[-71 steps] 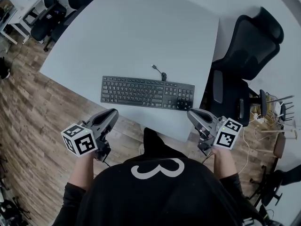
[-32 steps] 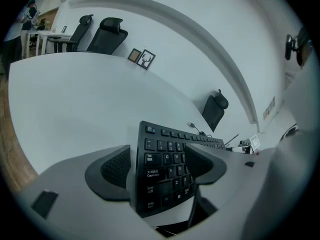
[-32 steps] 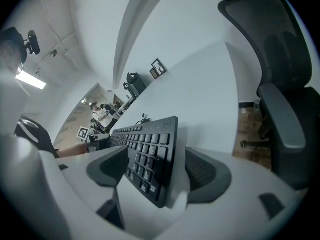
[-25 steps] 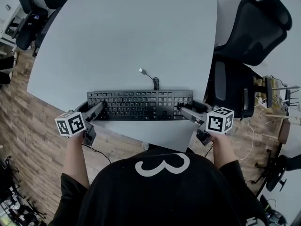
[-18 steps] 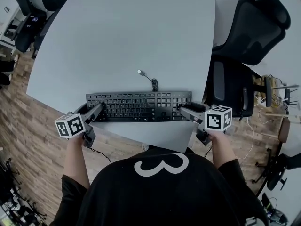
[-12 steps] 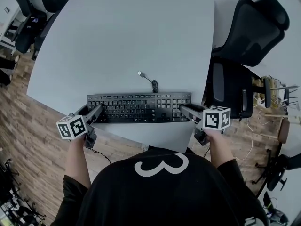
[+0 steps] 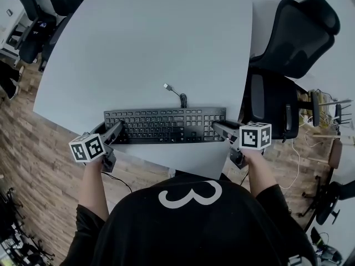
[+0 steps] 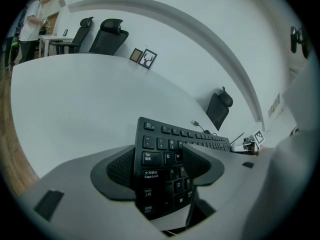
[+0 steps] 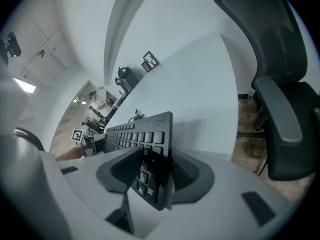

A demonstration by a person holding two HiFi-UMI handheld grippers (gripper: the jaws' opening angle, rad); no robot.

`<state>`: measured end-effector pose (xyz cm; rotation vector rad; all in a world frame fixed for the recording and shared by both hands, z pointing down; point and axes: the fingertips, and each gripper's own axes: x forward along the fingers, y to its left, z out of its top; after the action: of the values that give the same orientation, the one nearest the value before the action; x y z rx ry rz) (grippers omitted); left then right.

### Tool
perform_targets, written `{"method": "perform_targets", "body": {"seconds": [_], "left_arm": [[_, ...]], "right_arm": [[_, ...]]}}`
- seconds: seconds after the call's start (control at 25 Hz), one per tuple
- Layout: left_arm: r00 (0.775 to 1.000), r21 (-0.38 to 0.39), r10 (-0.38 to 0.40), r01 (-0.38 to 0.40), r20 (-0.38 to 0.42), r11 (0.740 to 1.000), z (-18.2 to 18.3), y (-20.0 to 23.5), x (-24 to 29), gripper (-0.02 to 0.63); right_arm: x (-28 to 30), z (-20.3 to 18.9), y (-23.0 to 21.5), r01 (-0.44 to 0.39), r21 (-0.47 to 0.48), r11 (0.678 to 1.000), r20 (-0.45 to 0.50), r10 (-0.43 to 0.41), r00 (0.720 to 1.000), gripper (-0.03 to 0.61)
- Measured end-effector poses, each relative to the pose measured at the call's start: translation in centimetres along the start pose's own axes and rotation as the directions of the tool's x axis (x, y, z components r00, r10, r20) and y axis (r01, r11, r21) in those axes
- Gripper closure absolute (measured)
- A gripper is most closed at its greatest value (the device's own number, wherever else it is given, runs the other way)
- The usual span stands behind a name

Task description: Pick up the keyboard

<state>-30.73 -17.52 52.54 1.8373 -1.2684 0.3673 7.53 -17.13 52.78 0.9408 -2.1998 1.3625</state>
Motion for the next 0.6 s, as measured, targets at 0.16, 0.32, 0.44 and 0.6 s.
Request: {"method": "perform_targets", "body": {"seconds": [0.16, 0.32, 0.44, 0.6], "left_arm": [[1.000, -0.009, -0.003, 0.003, -0.002, 1.000, -0.09, -0.03, 0.02, 0.319], [1.000, -0.014, 0.013, -0.013, -0.009, 1.000, -0.21, 0.14, -0.07, 0.318], [1.000, -0.018, 0.013, -0.013, -0.004, 1.000, -0.17, -0.05, -0.23, 0.318], [1.000, -0.014, 0.011, -0.011, 0.006, 1.000, 0.13, -0.44, -0.62, 0.320]], "right_arm": [[-0.03, 0.05, -0.11, 0.012, -0.003, 1.000, 0.008, -0.012, 1.000, 0.402], [0.05, 0.18, 0.20, 0.004, -0.005, 1.000, 0.004, -0.004, 1.000, 0.402], [0.04, 0.13, 0.00, 0.007, -0.008, 1.000, 0.012, -0.007, 1.000, 0.400], [-0.10, 0.28, 0.16, -0.006, -0.010, 1.000, 0.020, 0.006, 1.000, 0.402]]}}
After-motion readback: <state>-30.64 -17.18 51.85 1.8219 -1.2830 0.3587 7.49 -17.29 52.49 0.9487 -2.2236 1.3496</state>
